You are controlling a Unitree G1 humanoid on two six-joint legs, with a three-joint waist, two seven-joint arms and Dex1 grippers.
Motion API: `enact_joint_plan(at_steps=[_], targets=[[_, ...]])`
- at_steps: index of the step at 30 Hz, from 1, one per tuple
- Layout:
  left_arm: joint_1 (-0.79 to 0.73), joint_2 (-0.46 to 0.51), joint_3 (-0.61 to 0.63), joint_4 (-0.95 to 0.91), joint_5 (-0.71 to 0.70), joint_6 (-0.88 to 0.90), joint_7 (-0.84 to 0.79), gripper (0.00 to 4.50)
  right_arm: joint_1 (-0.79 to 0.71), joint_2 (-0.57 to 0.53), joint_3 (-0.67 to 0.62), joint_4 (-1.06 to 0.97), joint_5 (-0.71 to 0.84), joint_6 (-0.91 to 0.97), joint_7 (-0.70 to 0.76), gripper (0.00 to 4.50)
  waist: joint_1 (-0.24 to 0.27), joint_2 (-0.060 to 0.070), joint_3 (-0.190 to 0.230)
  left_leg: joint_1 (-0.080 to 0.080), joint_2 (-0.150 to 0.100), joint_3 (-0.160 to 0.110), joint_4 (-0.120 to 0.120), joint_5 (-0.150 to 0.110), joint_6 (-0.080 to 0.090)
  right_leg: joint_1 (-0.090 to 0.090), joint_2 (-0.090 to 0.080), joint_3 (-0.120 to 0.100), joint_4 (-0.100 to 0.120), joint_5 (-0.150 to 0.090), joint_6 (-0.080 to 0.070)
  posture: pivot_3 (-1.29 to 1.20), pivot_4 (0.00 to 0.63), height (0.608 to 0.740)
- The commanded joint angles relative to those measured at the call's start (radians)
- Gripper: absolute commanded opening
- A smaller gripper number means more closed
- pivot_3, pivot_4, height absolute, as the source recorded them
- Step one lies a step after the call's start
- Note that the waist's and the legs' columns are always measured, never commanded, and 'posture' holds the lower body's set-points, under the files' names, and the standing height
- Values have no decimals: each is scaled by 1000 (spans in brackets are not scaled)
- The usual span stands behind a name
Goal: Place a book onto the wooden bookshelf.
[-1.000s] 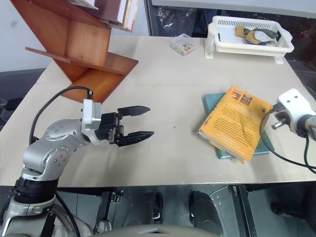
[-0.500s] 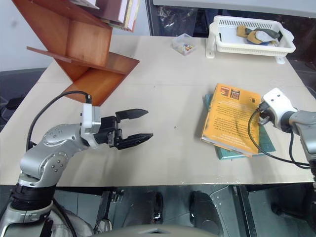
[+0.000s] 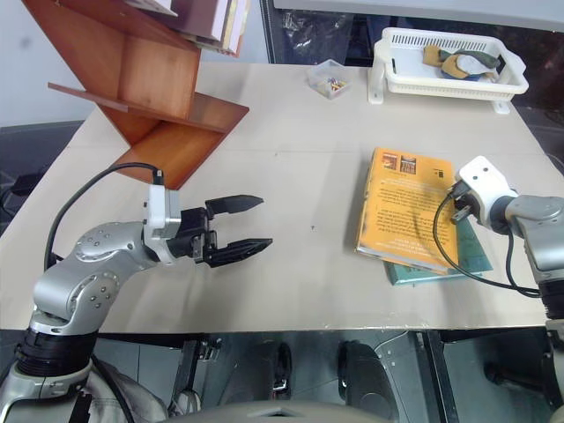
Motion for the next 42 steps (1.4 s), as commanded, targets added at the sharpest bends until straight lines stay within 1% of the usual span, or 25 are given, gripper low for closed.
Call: enact_joint_plan(at_steps=[1,26,31,35,37,38,39,40,41,42], targets=[[-12,10,20,-40,-5,-11,5,4500,-29,0,-11,-22,-10,-13,10,72,0,0,0,0,0,0,0,0,0,0,0,0,0,0,0,0,150,740],[-13,28,33,-45,-20,-6,10,4500,-29,52,-6,-50,-28,-3,20,72,-1,0,0,0,0,0,0,0,0,0,0,0,0,0,-1,0,150,740],[-19,16,17,-42,-18,5,24,4500,33,9,-72,-82,-33,2,-14,72,0,0,0,0,0,0,0,0,0,0,0,0,0,0,-1,0,150,740],[-53,-16,5,-18,-29,35,62,4500,156,-56,-193,-191,2,32,3,72,13,1,0,-1,0,0,0,0,0,0,-2,-2,0,0,0,0,150,740],[-80,-36,-4,5,-27,52,76,4500,236,-71,-291,-289,41,80,10,600,12,1,0,-1,-1,-1,0,0,0,0,-2,-1,0,0,0,0,150,740],[-105,-48,-14,31,-27,71,85,4500,309,-64,-385,-388,72,110,22,918,11,2,0,-1,-1,-1,0,0,0,0,-2,-1,0,0,0,0,150,740],[-122,-57,-20,50,-27,84,91,4500,360,-59,-449,-460,95,133,29,1508,9,2,0,-1,-1,-1,0,0,0,1,-1,-1,0,-1,3,0,150,740],[-145,-65,-29,76,-26,102,92,4500,412,-29,-534,-572,158,180,45,1938,9,2,0,0,-1,-1,0,0,0,1,-1,-1,0,-1,3,0,150,740],[-164,-70,-39,97,-16,116,100,4500,452,-1,-600,-668,203,222,50,2172,6,2,0,0,-1,-2,0,0,0,2,0,-2,0,-2,3,0,150,740],[-182,-75,-49,117,-9,128,104,4500,494,24,-652,-756,246,256,56,2576,4,2,0,0,0,-2,0,0,0,1,0,-2,0,-2,4,0,150,740]])
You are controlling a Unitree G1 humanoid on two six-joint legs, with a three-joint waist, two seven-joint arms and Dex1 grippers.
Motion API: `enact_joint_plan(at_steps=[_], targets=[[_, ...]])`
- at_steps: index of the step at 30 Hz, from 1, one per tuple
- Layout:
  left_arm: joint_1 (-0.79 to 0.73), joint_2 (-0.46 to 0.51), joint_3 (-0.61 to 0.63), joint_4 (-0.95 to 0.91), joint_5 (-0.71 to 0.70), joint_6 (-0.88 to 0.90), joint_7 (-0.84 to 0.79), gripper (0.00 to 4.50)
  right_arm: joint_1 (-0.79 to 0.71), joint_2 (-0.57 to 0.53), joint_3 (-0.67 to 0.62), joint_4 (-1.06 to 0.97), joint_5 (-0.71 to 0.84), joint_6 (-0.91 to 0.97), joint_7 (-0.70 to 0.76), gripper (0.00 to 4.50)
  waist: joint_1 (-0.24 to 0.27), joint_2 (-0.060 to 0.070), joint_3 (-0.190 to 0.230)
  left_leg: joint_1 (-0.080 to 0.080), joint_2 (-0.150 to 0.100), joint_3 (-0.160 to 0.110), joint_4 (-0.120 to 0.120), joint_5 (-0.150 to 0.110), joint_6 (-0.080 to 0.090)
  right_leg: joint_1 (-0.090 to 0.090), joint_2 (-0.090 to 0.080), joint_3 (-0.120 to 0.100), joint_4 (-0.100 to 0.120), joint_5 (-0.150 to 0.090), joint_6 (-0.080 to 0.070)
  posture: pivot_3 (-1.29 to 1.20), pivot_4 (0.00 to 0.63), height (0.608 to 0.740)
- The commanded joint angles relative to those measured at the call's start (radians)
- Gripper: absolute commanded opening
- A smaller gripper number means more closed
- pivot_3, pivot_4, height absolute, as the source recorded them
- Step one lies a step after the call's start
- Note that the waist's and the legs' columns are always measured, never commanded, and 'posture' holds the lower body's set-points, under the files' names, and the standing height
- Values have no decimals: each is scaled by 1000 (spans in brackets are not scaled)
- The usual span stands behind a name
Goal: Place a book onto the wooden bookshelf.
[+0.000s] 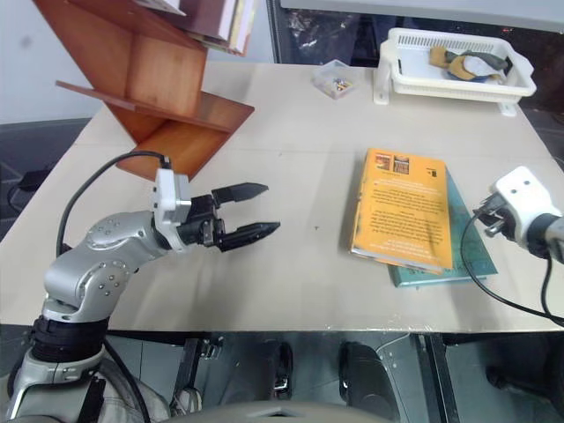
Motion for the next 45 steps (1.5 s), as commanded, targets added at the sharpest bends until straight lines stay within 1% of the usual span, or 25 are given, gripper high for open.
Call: enact_joint_plan(at_steps=[1,2,3,4,5,7,9,11,13,16,18,20,22,24,30,34,39,43,45], targets=[[-62,-14,-22,54,7,43,15,4500,107,69,-234,-346,165,126,30,3110,-2,0,0,1,1,-2,0,0,0,1,1,-1,0,0,0,0,150,740],[-75,-15,-30,71,14,47,12,4500,140,85,-261,-409,198,141,34,3488,-6,1,0,0,1,-3,0,0,0,1,2,-1,0,0,0,0,150,740],[-88,-17,-38,89,24,45,3,4500,168,107,-290,-479,249,174,32,4004,-10,1,0,1,1,-2,0,0,0,1,2,0,1,0,0,0,150,740],[-112,-24,-50,122,29,48,-12,4500,205,154,-326,-575,320,213,13,4453,-10,1,0,2,2,-2,0,0,0,1,2,0,1,0,0,0,150,740],[-137,-30,-65,159,39,42,-33,4500,253,198,-346,-667,378,236,-11,4453,-8,0,-1,2,2,-2,0,0,0,1,2,0,1,0,0,0,150,740],[-186,-46,-97,230,59,30,-74,4500,364,237,-351,-749,480,181,-104,4453,-4,1,-1,1,1,-4,1,0,-1,1,2,-2,2,0,-1,0,150,740],[-235,-61,-131,297,73,59,-95,4500,461,231,-302,-756,524,50,-207,4453,-2,1,-1,1,1,-5,2,0,-1,2,2,-2,3,0,-1,0,150,740],[-285,-82,-144,355,63,133,-85,4500,499,222,-266,-756,584,-17,-274,4453,-2,1,-1,1,1,-3,2,0,-1,1,0,0,2,-1,-2,0,150,740],[-357,-120,-155,455,37,263,-66,4500,546,184,-190,-756,576,-146,-349,4453,-4,-2,-1,-1,0,-4,4,0,0,2,-2,0,2,-3,-4,0,150,740],[-512,-246,-73,732,-9,508,48,4500,613,88,-30,-756,549,-314,-499,4453,0,-2,-1,0,-1,-5,6,0,0,3,-1,0,2,-2,-3,0,150,740],[-600,-327,-7,913,-17,606,119,4500,628,24,63,-756,509,-391,-600,4453,-1,-4,-1,-1,-3,-8,7,0,0,3,0,-2,2,-2,-3,0,150,740],[-661,-384,27,1036,-3,640,142,4500,633,-34,135,-756,488,-445,-690,4453,-7,-4,-1,-2,-5,-9,8,0,1,4,0,-1,2,-3,-3,0,150,740],[-715,-429,85,1151,0,631,177,4500,623,-82,187,-756,482,-477,-763,4453,-11,-5,-1,-2,-6,-8,8,0,1,3,0,1,2,-1,2,0,150,740],[-758,-457,124,1242,7,616,198,4500,609,-120,224,-756,493,-500,-823,4453,-9,-6,0,-3,-6,-9,8,0,1,2,0,1,2,-1,2,0,150,740],[-838,-529,161,1411,71,516,201,4500,546,-213,279,-756,531,-508,-938,4453,1,-6,0,-5,-7,-10,8,0,1,2,-1,-1,2,-2,1,0,150,740],[-860,-563,146,1459,118,486,138,4500,520,-248,298,-756,552,-505,-985,4453,-1,-6,0,-6,-8,-11,9,-1,2,2,-3,-2,2,-3,-1,0,150,740],[-881,-612,141,1506,180,419,87,4500,491,-263,321,-756,576,-492,-1027,4453,-1,-6,0,-8,-8,-12,10,-1,2,1,-2,-3,2,-1,1,0,150,740],[-900,-637,152,1537,217,376,65,4500,500,-277,329,-756,598,-499,-1042,4453,-1,-6,0,-10,-8,-14,12,-1,2,1,-2,-5,2,-1,1,0,150,740],[-909,-643,161,1551,229,359,63,4500,537,-286,318,-756,623,-507,-1039,4453,-1,-6,0,-11,-8,-15,13,-1,3,1,-3,-5,2,-1,1,0,150,740]])
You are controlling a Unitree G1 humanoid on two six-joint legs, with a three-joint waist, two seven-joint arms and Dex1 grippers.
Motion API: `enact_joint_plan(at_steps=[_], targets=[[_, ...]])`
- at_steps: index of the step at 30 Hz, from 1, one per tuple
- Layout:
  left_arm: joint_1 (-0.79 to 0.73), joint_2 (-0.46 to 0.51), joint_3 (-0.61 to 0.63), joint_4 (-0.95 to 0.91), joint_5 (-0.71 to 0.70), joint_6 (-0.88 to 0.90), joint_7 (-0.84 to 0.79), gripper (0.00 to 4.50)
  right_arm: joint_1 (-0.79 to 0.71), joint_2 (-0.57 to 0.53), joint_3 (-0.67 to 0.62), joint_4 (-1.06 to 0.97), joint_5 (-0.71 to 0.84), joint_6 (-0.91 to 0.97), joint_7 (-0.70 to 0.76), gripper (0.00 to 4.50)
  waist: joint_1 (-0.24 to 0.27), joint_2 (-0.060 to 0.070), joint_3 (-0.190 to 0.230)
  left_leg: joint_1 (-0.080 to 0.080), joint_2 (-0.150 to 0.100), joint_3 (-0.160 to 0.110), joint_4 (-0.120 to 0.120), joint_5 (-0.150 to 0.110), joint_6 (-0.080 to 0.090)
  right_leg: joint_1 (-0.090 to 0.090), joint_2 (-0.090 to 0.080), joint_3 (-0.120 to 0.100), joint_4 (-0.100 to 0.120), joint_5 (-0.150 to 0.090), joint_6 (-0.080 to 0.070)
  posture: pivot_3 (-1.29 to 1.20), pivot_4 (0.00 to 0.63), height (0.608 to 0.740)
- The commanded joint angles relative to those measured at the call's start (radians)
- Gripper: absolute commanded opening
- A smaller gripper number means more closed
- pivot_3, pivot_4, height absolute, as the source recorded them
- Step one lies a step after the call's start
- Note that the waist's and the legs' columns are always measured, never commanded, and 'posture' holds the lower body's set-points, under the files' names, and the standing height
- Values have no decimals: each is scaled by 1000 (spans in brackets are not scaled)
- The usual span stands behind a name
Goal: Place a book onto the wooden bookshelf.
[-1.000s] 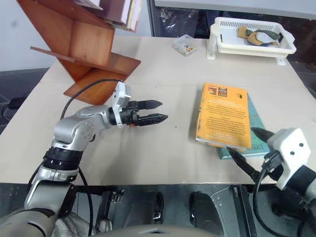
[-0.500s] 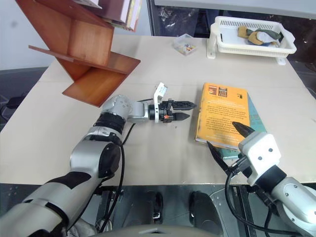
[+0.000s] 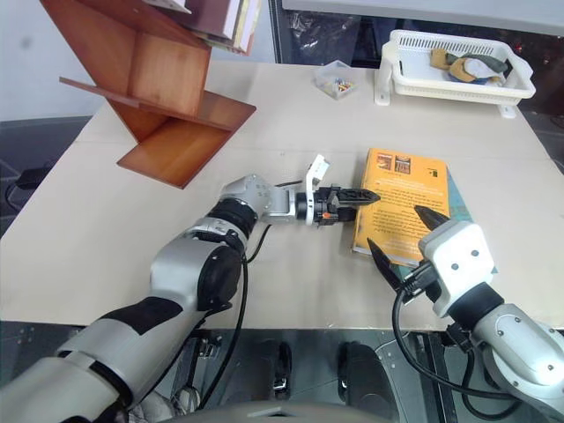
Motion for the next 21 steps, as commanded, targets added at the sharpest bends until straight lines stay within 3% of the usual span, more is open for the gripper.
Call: enact_joint_plan(at_steps=[1,9,16,21], targets=[[-39,-13,21,13,20,-37,-21,4500,63,-14,-32,-23,63,-31,-6,4453,0,0,0,0,0,0,0,0,0,0,0,0,0,0,0,0,150,740],[-48,-9,42,35,49,-52,-36,4500,298,37,-112,-23,80,-191,67,4453,0,0,0,-3,0,-4,2,0,0,-1,0,-3,0,1,2,0,150,740],[-50,-8,55,36,69,-45,-51,4500,632,210,-407,-23,63,-298,326,4453,4,1,-1,-5,-1,-7,3,0,0,0,0,-7,-1,1,2,0,150,740],[-53,-12,57,40,81,-43,-64,4500,672,256,-533,-23,108,-252,426,4453,-2,1,-1,-4,0,-7,3,0,0,0,-1,-7,-1,-1,-1,0,150,740]])
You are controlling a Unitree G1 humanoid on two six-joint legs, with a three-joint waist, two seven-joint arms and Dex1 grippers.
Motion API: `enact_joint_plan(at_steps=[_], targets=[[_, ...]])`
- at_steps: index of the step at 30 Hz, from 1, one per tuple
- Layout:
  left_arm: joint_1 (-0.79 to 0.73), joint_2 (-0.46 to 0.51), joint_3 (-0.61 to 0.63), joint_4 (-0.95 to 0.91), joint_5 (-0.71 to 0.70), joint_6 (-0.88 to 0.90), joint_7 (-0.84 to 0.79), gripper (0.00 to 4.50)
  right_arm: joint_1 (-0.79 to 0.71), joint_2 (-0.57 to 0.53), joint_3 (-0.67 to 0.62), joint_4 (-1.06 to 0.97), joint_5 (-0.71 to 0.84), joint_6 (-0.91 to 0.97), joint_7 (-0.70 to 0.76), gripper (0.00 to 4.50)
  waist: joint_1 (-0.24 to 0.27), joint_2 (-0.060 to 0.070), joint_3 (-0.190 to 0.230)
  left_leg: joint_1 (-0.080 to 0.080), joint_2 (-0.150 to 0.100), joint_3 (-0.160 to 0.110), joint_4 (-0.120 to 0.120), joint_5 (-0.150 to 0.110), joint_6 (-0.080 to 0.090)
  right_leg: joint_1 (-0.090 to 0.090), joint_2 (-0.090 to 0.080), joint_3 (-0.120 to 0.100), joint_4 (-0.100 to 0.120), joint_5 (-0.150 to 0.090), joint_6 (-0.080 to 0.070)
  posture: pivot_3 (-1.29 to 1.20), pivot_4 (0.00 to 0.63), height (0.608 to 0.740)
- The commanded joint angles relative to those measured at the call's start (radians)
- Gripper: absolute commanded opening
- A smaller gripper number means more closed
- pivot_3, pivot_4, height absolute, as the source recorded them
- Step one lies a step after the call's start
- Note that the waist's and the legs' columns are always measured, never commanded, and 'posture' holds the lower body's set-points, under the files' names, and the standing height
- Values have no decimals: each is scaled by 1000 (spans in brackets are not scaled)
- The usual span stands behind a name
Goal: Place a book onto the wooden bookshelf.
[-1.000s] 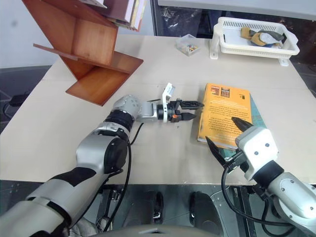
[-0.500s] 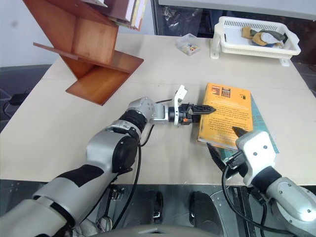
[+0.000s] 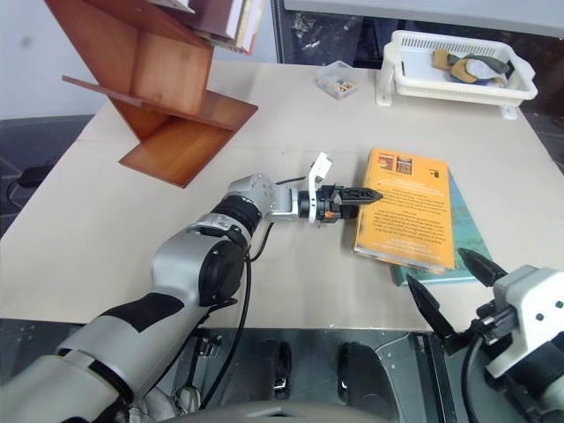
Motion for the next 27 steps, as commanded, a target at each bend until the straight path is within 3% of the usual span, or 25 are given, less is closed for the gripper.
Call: enact_joint_plan(at_steps=[1,4,7,8,9,10,12,22,24,27], targets=[[-30,-9,13,-4,6,4,-29,4500,-15,9,-86,-23,41,23,54,4453,0,0,0,0,0,0,0,0,0,0,0,0,0,0,-1,0,150,740],[-29,-9,19,-3,9,8,-33,3706,-48,6,-93,-23,54,54,66,4500,2,0,0,0,0,0,0,0,0,0,0,0,0,-1,-1,0,150,740],[-28,-8,26,-1,12,12,-34,2273,-77,4,-91,-23,59,81,76,4500,3,0,0,-1,0,0,0,0,0,0,0,0,0,0,-1,0,150,740],[-28,-8,26,-1,13,12,-34,2177,-88,1,-88,-23,59,89,75,4500,3,0,0,-1,-1,0,0,0,0,0,0,0,0,0,-1,0,150,740],[-27,-8,29,0,12,16,-33,1428,-106,-7,-81,-23,62,99,71,4500,4,0,0,-1,-1,-1,0,0,0,0,0,0,0,0,-1,0,150,740],[-27,-8,35,2,8,20,-28,966,-128,-17,-74,-23,65,112,66,4500,3,0,0,-1,-1,-1,0,0,0,0,-1,0,0,0,-1,0,150,740],[-27,-5,53,4,-3,28,-18,431,-165,-33,-58,-23,67,137,56,4500,3,0,0,-1,-1,0,0,0,0,0,-1,0,0,0,-1,0,150,740],[-20,166,119,-123,-72,235,-75,292,-349,-49,-5,-23,100,256,30,4500,0,0,0,-1,-1,-1,0,0,0,-1,0,0,1,2,2,0,150,740],[2,207,115,-233,-93,282,-64,292,-416,-50,21,-9,105,294,37,4500,0,0,0,-1,-1,-1,0,0,0,-1,0,0,1,2,2,0,150,740],[140,260,55,-608,-94,212,-46,292,-536,-51,79,35,107,341,68,4500,-1,1,0,0,0,0,0,0,0,0,0,1,3,2,1,0,150,740]])
